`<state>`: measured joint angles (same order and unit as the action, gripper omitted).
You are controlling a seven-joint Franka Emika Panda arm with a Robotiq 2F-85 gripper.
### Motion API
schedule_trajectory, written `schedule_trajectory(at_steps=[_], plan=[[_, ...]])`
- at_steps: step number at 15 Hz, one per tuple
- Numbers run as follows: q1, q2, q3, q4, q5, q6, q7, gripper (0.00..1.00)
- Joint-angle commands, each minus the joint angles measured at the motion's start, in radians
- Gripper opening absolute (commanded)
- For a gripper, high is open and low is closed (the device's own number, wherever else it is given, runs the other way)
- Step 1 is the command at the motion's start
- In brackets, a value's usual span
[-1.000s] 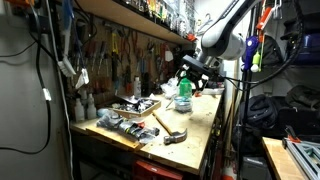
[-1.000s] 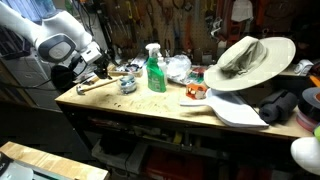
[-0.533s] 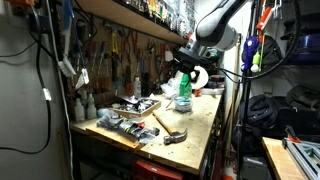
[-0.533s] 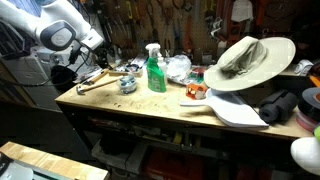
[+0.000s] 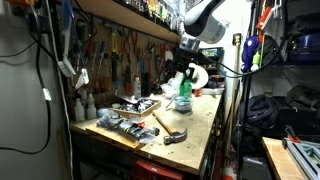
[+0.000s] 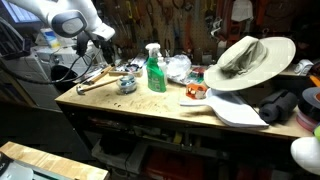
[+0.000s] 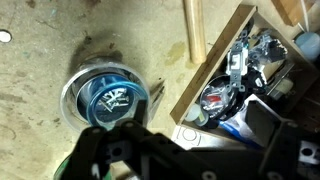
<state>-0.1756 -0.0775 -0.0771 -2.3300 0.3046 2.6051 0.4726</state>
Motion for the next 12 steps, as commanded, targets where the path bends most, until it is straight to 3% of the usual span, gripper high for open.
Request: schedule_trajectory(at_steps=[1,6,12], plan=[[0.016,0.005,-0.016,0.004,-0.002,-0.002,-0.003,1.0],[0.008,0.044,-0.02,0.012,-0.081,-0.023,0.008,1.0],[0.003,0.1,-0.06,0.04,-0.051,-0.088,-0.095,1.0]])
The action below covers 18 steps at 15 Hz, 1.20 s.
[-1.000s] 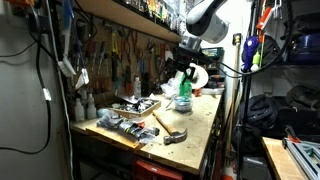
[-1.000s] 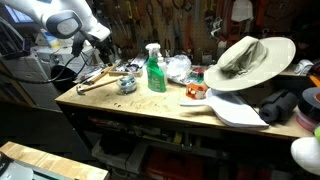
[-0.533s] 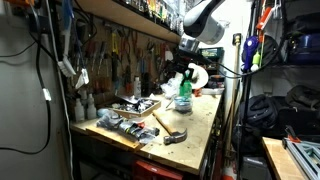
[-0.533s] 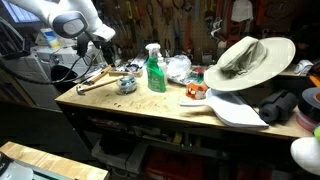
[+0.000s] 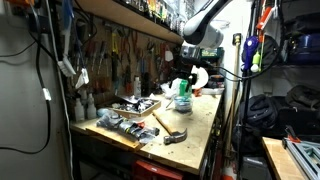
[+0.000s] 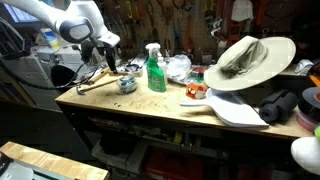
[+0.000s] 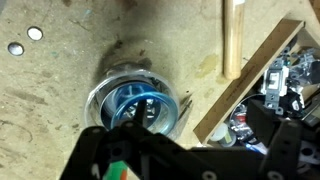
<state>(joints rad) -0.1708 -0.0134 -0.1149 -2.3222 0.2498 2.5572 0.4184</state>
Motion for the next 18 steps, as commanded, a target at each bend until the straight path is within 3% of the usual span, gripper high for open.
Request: schedule_trajectory(at_steps=[1,10,12,13,15,18], plan=[[-0.004,0.05,-0.028,0.04,0.001,-0.033,-0.039,1.0],[-0.005,0.156,-0.057,0.141,0.011,-0.04,-0.022,1.0],[0.0,0.176,-0.065,0.161,-0.014,-0.042,0.005,0.87],[0.001,0.187,-0.068,0.17,-0.026,-0.041,0.015,0.73],[0.003,0.202,-0.073,0.186,-0.035,-0.044,0.025,0.62],[0.005,0.22,-0.076,0.204,-0.032,-0.045,0.03,0.37]])
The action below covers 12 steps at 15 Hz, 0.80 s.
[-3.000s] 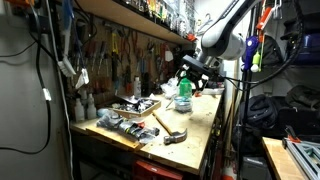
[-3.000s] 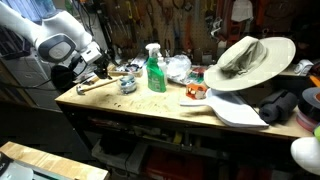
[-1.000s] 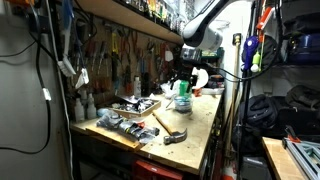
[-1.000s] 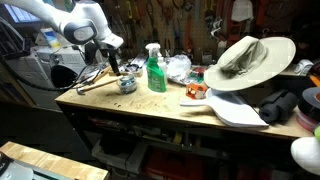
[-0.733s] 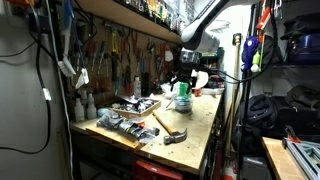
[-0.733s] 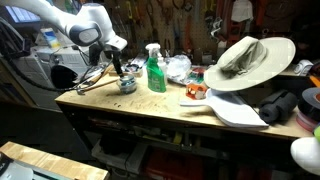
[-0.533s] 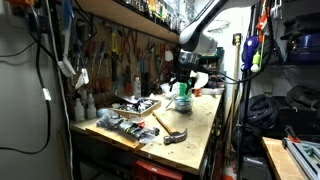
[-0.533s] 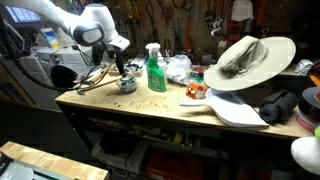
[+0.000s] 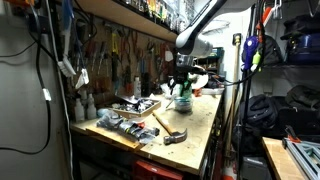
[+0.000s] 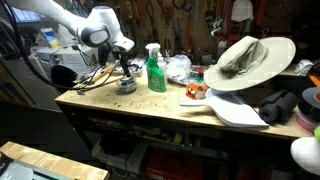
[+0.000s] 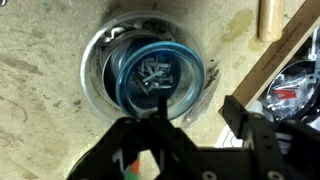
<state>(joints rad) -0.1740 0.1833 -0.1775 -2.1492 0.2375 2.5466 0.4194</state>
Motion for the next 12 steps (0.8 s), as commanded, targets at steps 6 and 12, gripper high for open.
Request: schedule_trajectory(at_steps=[6,12], plan=[[0.012,0.041,-0.014,0.059,-0.018,-0.053,0.035,0.0],[0.006,0.006,0.002,0.067,0.026,-0.055,0.0,0.0]])
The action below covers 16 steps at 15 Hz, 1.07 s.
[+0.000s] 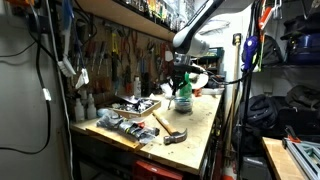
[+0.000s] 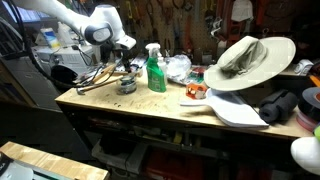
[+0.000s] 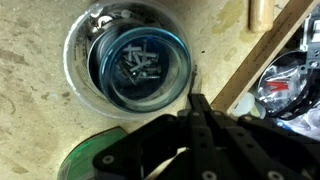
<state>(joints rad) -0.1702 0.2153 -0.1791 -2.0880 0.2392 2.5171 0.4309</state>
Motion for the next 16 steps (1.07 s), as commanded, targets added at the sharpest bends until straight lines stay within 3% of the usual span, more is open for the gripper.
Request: schedule_trajectory(at_steps=[1,5,16], plan=[[-0.001,-0.037,0.01,0.009,0.044,-0.03,-0.03,0.0],[-0.009,-0.071,0.04,0.037,0.132,-0.04,-0.111,0.0],[0.01,0.012,0.14,0.128,0.637,0.026,-0.379,0.0]])
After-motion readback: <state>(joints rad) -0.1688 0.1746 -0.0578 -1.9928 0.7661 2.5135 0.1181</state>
